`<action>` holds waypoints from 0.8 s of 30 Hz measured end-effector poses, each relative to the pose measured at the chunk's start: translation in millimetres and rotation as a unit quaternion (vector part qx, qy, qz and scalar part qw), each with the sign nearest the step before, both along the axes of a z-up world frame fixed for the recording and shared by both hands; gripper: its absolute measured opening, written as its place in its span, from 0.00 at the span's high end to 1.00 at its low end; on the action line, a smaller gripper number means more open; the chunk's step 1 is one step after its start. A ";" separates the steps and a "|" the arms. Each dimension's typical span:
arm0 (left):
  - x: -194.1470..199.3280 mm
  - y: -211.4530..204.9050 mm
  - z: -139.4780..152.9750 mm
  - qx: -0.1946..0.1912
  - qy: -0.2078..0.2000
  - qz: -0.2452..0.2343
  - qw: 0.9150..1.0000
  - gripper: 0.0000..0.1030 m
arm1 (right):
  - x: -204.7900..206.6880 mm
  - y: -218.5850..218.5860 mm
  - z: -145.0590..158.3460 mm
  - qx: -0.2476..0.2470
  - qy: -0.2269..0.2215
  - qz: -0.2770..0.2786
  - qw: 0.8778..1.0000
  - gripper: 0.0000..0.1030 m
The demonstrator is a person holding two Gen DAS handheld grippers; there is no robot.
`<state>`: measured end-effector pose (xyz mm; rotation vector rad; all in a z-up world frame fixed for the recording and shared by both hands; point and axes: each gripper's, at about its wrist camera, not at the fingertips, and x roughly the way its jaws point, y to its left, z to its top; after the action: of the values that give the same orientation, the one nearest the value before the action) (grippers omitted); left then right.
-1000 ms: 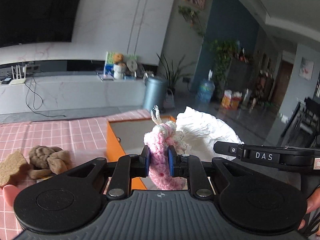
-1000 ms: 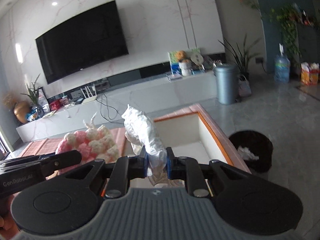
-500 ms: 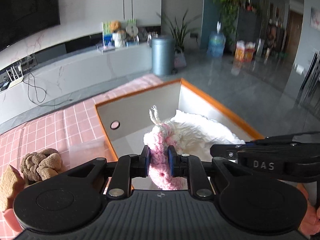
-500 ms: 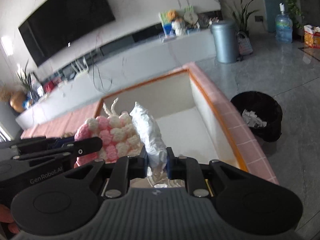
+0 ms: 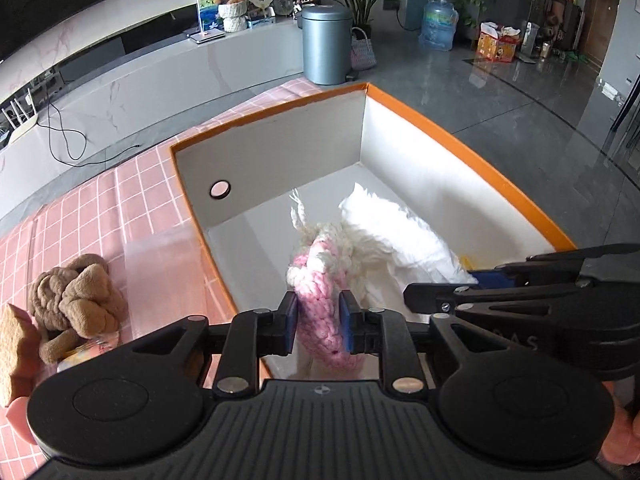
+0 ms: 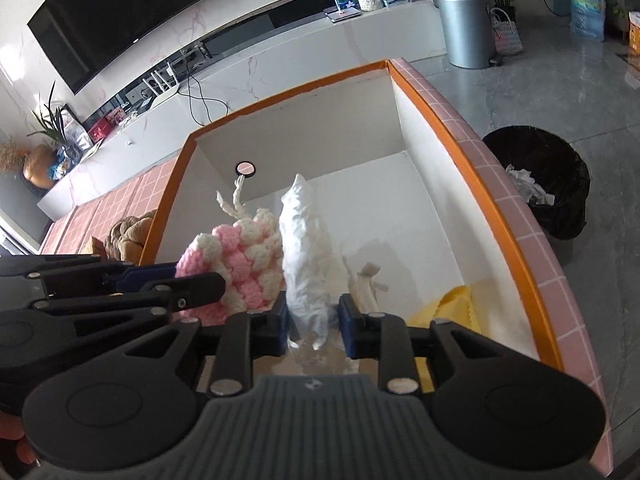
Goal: Organize soft objects
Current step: 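Carry the pink crocheted piece and white bag into the box and release both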
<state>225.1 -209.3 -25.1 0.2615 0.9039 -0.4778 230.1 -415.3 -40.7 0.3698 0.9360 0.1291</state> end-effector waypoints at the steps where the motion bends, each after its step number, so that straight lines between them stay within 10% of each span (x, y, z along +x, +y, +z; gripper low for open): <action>1: -2.8 2.1 0.6 -0.003 -0.005 0.005 1.000 0.68 | -0.9 1.4 0.2 -0.003 -0.002 0.002 1.000 0.74; 17: -21.0 29.6 30.4 -0.062 -0.007 0.035 0.997 0.55 | -15.1 18.2 13.2 -0.023 -0.011 0.019 1.000 0.66; 24: -31.3 48.4 32.5 -0.082 0.001 0.048 0.996 0.76 | -29.7 31.8 23.5 -0.027 -0.024 0.029 0.999 0.62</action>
<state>193.7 -161.0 7.4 0.0687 0.8697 -0.4605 200.5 -383.5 -17.2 0.2884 0.9003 0.1644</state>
